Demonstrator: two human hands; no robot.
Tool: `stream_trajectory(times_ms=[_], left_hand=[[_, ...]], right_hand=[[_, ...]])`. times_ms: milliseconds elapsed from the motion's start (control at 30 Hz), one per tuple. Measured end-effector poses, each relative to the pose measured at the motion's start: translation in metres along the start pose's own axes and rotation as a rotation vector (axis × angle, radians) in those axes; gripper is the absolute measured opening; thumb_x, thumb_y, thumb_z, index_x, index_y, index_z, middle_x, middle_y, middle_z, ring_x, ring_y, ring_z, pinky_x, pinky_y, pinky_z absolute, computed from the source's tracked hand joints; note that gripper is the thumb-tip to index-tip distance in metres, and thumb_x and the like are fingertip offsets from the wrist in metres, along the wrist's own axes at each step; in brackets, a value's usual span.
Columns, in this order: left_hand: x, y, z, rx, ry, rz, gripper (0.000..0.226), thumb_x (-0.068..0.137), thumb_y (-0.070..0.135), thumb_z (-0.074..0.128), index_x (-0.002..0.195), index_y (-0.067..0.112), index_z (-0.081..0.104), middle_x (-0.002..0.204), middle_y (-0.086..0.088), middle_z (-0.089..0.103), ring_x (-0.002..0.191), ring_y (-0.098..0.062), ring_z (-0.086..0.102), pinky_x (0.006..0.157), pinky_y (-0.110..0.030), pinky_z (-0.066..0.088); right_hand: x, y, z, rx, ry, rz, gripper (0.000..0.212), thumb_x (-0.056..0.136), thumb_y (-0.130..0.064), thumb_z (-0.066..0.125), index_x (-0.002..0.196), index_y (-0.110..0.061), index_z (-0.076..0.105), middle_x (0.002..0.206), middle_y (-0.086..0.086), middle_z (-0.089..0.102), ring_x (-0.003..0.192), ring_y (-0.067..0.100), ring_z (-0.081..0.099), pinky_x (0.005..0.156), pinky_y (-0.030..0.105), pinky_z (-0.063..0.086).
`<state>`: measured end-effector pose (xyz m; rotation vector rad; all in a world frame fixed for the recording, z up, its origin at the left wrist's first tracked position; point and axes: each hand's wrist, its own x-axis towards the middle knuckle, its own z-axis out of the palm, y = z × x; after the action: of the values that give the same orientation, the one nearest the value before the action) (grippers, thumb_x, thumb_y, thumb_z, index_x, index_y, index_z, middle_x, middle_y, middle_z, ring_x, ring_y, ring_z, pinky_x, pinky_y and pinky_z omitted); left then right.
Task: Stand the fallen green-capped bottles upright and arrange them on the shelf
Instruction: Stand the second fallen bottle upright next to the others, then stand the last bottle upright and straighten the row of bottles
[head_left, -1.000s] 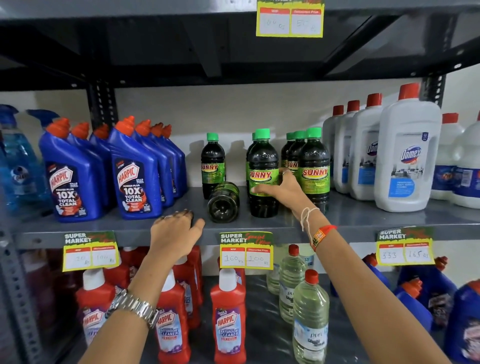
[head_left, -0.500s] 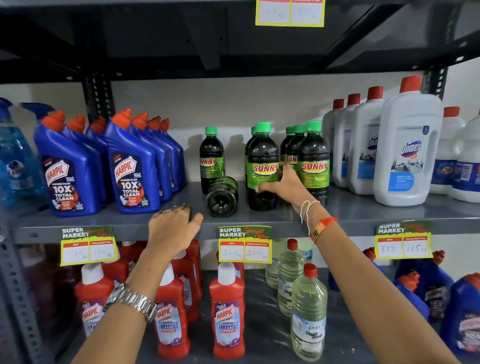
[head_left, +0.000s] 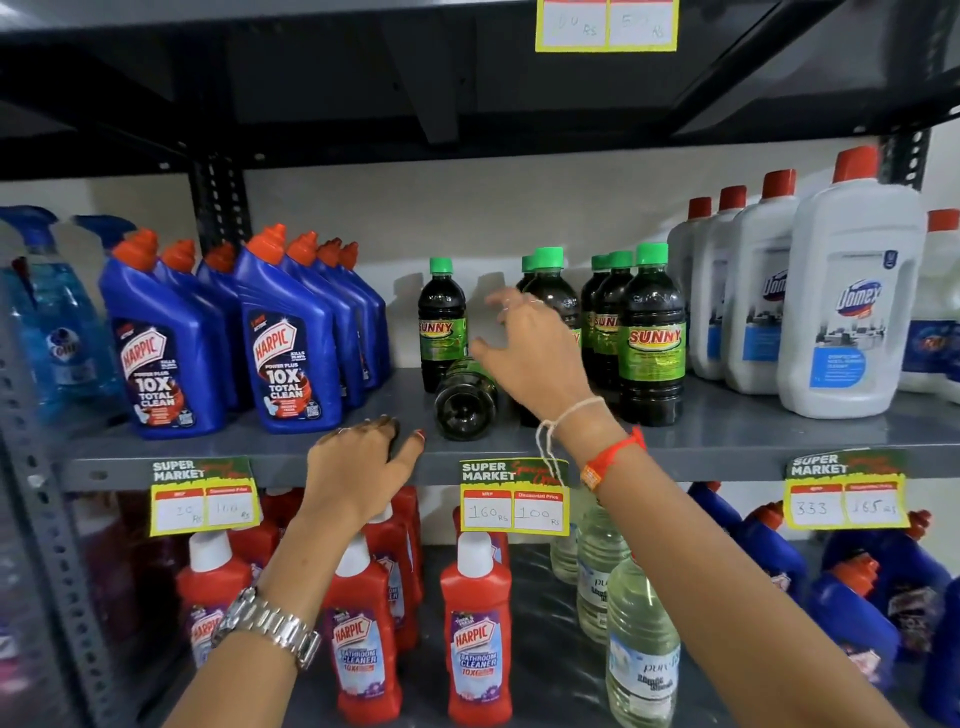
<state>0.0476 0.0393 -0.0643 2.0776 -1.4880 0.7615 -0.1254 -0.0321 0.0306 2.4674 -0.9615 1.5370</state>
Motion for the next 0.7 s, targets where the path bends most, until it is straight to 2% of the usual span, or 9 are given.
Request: stream_trajectory(times_ms=[100, 167, 267, 333, 400, 567, 700], left_hand=[[-0.003, 0.001, -0.001, -0.026, 0.034, -0.001, 0.048, 0.086, 0.052, 0.030, 0.091, 0.018, 0.063, 0.094, -0.005, 0.071, 0.086, -0.025, 0.064, 0.063, -0.030, 0.033], [-0.004, 0.002, -0.002, -0.018, 0.042, 0.004, 0.047, 0.086, 0.052, 0.030, 0.087, 0.018, 0.063, 0.090, -0.004, 0.071, 0.083, -0.024, 0.065, 0.063, -0.030, 0.033], [-0.005, 0.002, -0.002, -0.004, 0.066, 0.013, 0.047, 0.083, 0.051, 0.029, 0.079, 0.017, 0.062, 0.082, -0.004, 0.071, 0.076, -0.024, 0.065, 0.060, -0.029, 0.034], [-0.006, 0.002, -0.003, -0.017, 0.068, 0.016, 0.045, 0.083, 0.050, 0.030, 0.077, 0.017, 0.061, 0.080, -0.005, 0.071, 0.076, -0.025, 0.065, 0.061, -0.030, 0.035], [-0.006, 0.002, -0.003, -0.018, 0.072, 0.011, 0.046, 0.083, 0.050, 0.030, 0.080, 0.017, 0.063, 0.084, -0.005, 0.071, 0.080, -0.026, 0.066, 0.065, -0.032, 0.041], [-0.006, 0.002, -0.002, -0.023, 0.082, 0.013, 0.048, 0.083, 0.051, 0.028, 0.086, 0.020, 0.064, 0.088, -0.001, 0.071, 0.082, -0.021, 0.065, 0.070, -0.031, 0.042], [-0.006, 0.002, -0.002, -0.029, 0.086, 0.018, 0.054, 0.081, 0.053, 0.021, 0.085, 0.020, 0.063, 0.086, 0.000, 0.070, 0.080, -0.019, 0.064, 0.071, -0.030, 0.042]], right_hand=[[0.023, -0.009, 0.019, -0.185, -0.362, 0.050, 0.053, 0.079, -0.044, 0.060, 0.114, -0.003, 0.054, 0.116, 0.018, 0.060, 0.108, 0.035, 0.058, 0.085, 0.036, 0.046], [0.036, -0.016, 0.029, -0.300, -0.564, 0.098, 0.059, 0.078, -0.051, 0.059, 0.118, -0.007, 0.056, 0.119, 0.015, 0.061, 0.108, 0.033, 0.059, 0.087, 0.035, 0.046], [0.050, -0.023, 0.040, -0.324, -0.731, 0.147, 0.053, 0.076, -0.048, 0.061, 0.113, -0.010, 0.061, 0.117, 0.011, 0.064, 0.101, 0.028, 0.060, 0.088, 0.033, 0.048], [0.053, -0.026, 0.045, -0.228, -0.812, 0.200, 0.050, 0.078, -0.039, 0.063, 0.115, -0.005, 0.061, 0.121, 0.014, 0.062, 0.107, 0.031, 0.058, 0.096, 0.038, 0.046], [0.053, -0.028, 0.049, -0.153, -0.832, 0.232, 0.049, 0.080, -0.029, 0.062, 0.120, -0.001, 0.059, 0.127, 0.019, 0.058, 0.118, 0.035, 0.053, 0.102, 0.044, 0.042], [0.052, -0.031, 0.057, -0.094, -0.774, 0.294, 0.048, 0.084, -0.022, 0.059, 0.125, 0.002, 0.053, 0.134, 0.021, 0.052, 0.126, 0.036, 0.046, 0.107, 0.044, 0.036], [0.051, -0.024, 0.057, -0.226, -0.682, 0.280, 0.052, 0.084, -0.033, 0.057, 0.126, -0.003, 0.054, 0.134, 0.017, 0.053, 0.127, 0.032, 0.045, 0.108, 0.040, 0.034]])
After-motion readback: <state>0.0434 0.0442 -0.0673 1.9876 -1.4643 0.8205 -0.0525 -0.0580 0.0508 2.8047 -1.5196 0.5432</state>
